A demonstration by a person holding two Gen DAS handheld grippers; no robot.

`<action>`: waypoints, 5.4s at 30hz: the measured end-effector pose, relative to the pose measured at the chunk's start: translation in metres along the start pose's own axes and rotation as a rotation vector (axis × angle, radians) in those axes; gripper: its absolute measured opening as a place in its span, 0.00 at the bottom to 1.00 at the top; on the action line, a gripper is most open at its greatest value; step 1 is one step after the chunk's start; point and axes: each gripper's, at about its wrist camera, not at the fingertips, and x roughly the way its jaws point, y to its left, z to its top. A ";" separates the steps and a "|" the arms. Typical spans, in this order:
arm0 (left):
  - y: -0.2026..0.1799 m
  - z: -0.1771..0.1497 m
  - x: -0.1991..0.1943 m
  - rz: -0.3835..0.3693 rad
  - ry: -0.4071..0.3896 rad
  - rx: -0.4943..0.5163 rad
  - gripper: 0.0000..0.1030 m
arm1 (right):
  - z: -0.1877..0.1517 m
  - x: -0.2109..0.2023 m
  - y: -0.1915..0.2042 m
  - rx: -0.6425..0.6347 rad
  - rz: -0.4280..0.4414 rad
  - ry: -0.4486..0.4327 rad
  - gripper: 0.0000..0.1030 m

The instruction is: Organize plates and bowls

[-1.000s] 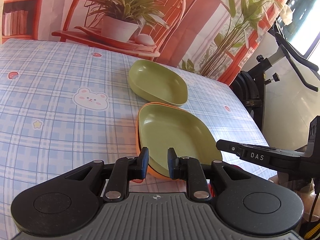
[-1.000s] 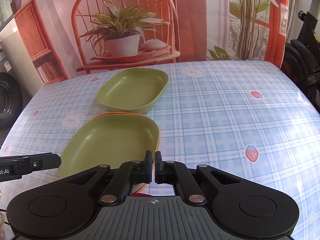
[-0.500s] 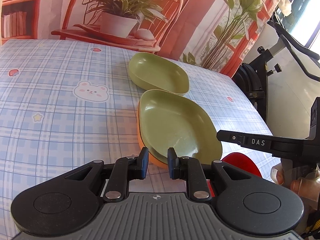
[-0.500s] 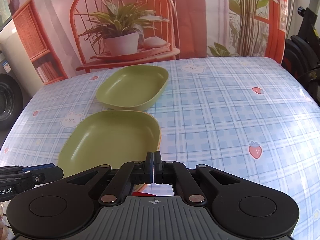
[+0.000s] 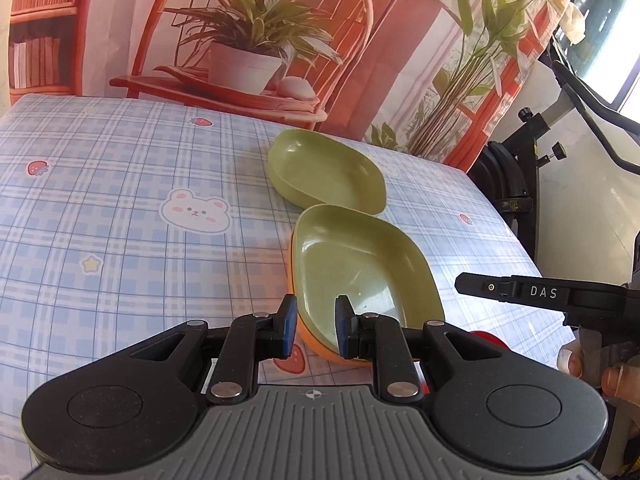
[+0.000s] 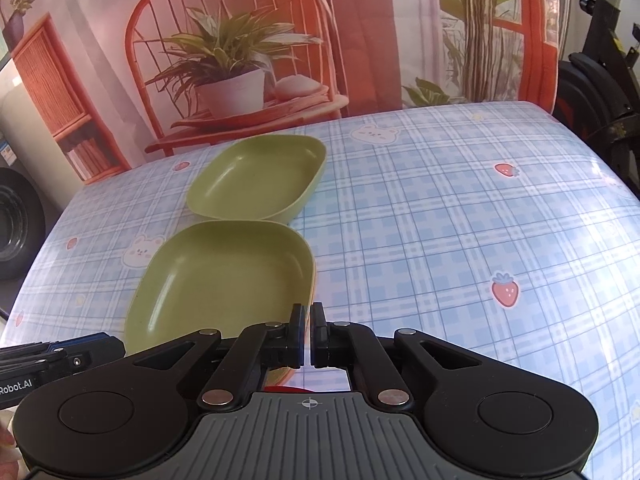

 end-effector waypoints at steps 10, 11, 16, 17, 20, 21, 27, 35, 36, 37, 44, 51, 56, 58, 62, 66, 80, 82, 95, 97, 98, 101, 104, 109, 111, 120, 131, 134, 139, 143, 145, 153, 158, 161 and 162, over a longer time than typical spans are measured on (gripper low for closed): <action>0.027 0.070 -0.033 0.053 -0.136 0.060 0.32 | 0.027 -0.023 0.006 0.081 0.006 -0.081 0.07; 0.030 0.076 -0.036 0.055 -0.144 0.059 0.32 | 0.029 -0.024 0.006 0.095 0.011 -0.082 0.07; 0.042 0.105 -0.039 0.075 -0.162 0.062 0.32 | 0.037 -0.020 0.005 0.182 0.053 -0.072 0.08; 0.043 0.110 -0.037 0.082 -0.164 0.069 0.32 | 0.039 -0.017 0.006 0.186 0.049 -0.074 0.08; 0.044 0.127 -0.024 0.092 -0.160 0.107 0.32 | 0.047 -0.010 0.010 0.189 0.033 -0.078 0.08; 0.043 0.131 -0.019 0.092 -0.155 0.120 0.32 | 0.049 -0.007 0.011 0.187 0.031 -0.081 0.09; 0.040 0.155 0.024 0.082 -0.129 0.169 0.32 | 0.069 0.012 0.011 0.171 0.002 -0.100 0.13; 0.034 0.158 0.104 0.020 -0.021 0.157 0.32 | 0.095 0.066 0.000 0.204 0.018 -0.033 0.20; 0.035 0.158 0.111 0.005 -0.007 0.149 0.32 | 0.098 0.074 -0.002 0.217 0.014 -0.013 0.20; 0.035 0.158 0.119 -0.007 0.006 0.145 0.32 | 0.100 0.081 -0.004 0.227 0.017 -0.001 0.20; 0.038 0.153 0.155 0.003 0.090 0.116 0.32 | 0.105 0.119 -0.014 0.265 -0.006 0.073 0.20; 0.043 0.145 0.168 -0.026 0.127 0.098 0.31 | 0.095 0.141 -0.014 0.278 0.000 0.124 0.20; 0.045 0.142 0.171 -0.041 0.143 0.061 0.31 | 0.088 0.145 -0.012 0.284 0.003 0.138 0.19; 0.047 0.142 0.173 -0.043 0.147 0.049 0.31 | 0.087 0.145 -0.011 0.288 0.006 0.137 0.19; 0.042 0.142 0.171 -0.001 0.159 0.071 0.11 | 0.085 0.143 -0.013 0.297 0.001 0.127 0.10; 0.041 0.144 0.161 0.002 0.140 0.077 0.08 | 0.085 0.136 -0.016 0.309 0.009 0.102 0.08; 0.009 0.133 0.090 0.012 0.047 0.186 0.10 | 0.079 0.080 -0.009 0.283 0.047 -0.005 0.08; 0.005 0.129 0.082 0.007 0.039 0.188 0.10 | 0.074 0.069 -0.009 0.277 0.050 -0.017 0.08; -0.021 0.092 0.036 -0.026 0.000 0.214 0.12 | 0.032 0.021 -0.017 0.265 0.054 -0.067 0.07; -0.023 0.085 0.032 -0.036 0.006 0.207 0.12 | 0.025 0.017 -0.019 0.262 0.051 -0.068 0.07; -0.023 0.082 0.031 -0.040 0.012 0.203 0.12 | 0.022 0.015 -0.021 0.259 0.047 -0.069 0.07; -0.023 0.074 0.028 -0.055 0.026 0.180 0.13 | 0.013 0.011 -0.024 0.255 0.044 -0.068 0.07; -0.022 0.066 0.025 -0.061 0.030 0.162 0.13 | 0.006 0.009 -0.025 0.256 0.044 -0.063 0.07; -0.027 0.054 0.023 -0.030 0.030 0.202 0.13 | -0.001 0.010 -0.025 0.257 0.039 -0.049 0.07; -0.027 0.052 0.022 -0.021 0.028 0.213 0.13 | -0.004 0.011 -0.023 0.253 0.038 -0.044 0.07; -0.022 0.044 0.027 0.003 0.041 0.213 0.13 | -0.013 0.022 -0.022 0.233 0.022 -0.019 0.07; -0.010 0.036 0.033 0.005 0.068 0.169 0.13 | -0.020 0.027 -0.020 0.240 0.033 0.016 0.07; -0.009 0.033 0.034 0.002 0.075 0.163 0.13 | -0.020 0.027 -0.020 0.243 0.034 0.013 0.08; -0.007 0.030 0.037 0.003 0.083 0.165 0.13 | -0.020 0.028 -0.021 0.243 0.033 0.012 0.07; -0.006 0.030 0.037 -0.005 0.084 0.154 0.13 | -0.019 0.029 -0.021 0.239 0.034 0.016 0.08; -0.006 0.030 0.037 -0.003 0.083 0.156 0.13 | -0.018 0.028 -0.021 0.241 0.036 0.019 0.09; -0.007 0.030 0.037 -0.001 0.084 0.155 0.13 | -0.011 0.016 -0.018 0.200 0.033 -0.019 0.11; -0.006 0.031 0.037 -0.003 0.084 0.155 0.13 | -0.012 0.019 -0.021 0.206 0.031 -0.008 0.04; -0.006 0.031 0.038 -0.008 0.088 0.159 0.13 | -0.015 0.021 -0.025 0.232 0.039 -0.001 0.02; -0.005 0.031 0.038 -0.011 0.091 0.158 0.14 | -0.016 0.021 -0.025 0.238 0.041 -0.002 0.02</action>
